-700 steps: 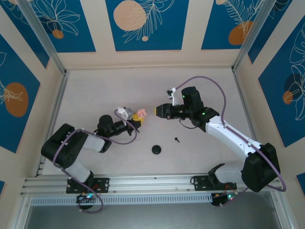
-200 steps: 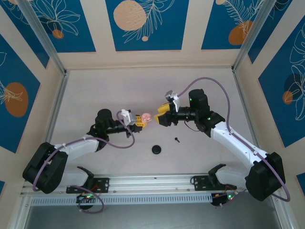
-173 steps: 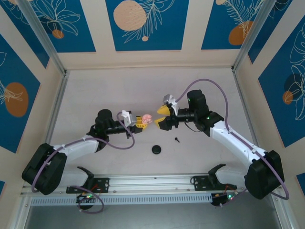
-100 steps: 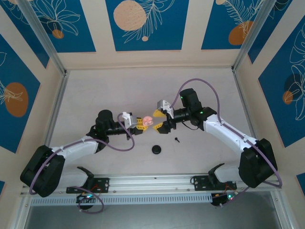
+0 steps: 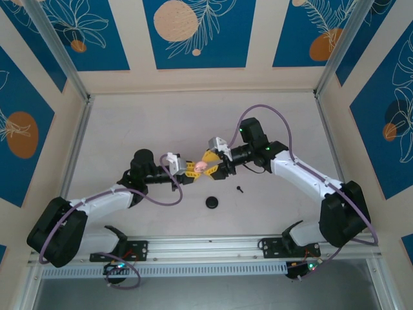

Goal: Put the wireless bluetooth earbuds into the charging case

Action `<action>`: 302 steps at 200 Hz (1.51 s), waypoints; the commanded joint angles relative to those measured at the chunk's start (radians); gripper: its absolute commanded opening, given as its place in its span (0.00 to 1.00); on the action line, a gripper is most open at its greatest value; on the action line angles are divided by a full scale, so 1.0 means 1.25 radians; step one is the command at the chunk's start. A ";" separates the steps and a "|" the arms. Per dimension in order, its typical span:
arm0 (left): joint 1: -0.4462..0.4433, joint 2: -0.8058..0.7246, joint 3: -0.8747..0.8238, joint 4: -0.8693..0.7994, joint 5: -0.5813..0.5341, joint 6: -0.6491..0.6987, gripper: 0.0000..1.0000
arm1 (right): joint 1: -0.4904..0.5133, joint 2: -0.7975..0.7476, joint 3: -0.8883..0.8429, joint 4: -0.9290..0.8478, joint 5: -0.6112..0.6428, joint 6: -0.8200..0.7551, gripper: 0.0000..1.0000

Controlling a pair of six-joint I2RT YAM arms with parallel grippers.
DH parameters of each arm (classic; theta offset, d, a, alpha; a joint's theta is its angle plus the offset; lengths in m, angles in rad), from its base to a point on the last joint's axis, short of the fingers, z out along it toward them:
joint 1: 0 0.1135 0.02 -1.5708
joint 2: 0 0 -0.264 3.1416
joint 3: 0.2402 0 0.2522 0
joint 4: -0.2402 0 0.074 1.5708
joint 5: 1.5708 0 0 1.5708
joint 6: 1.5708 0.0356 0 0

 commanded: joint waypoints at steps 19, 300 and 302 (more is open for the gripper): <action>-0.006 -0.012 0.018 0.002 0.007 0.015 0.04 | -0.047 -0.106 -0.065 0.009 -0.059 0.019 0.46; -0.006 0.001 0.014 0.046 -0.008 -0.023 0.36 | -0.029 0.037 0.049 -0.125 -0.016 -0.133 0.09; -0.006 0.001 0.014 0.045 -0.010 -0.021 0.38 | -0.031 0.037 0.050 -0.130 -0.016 -0.134 0.09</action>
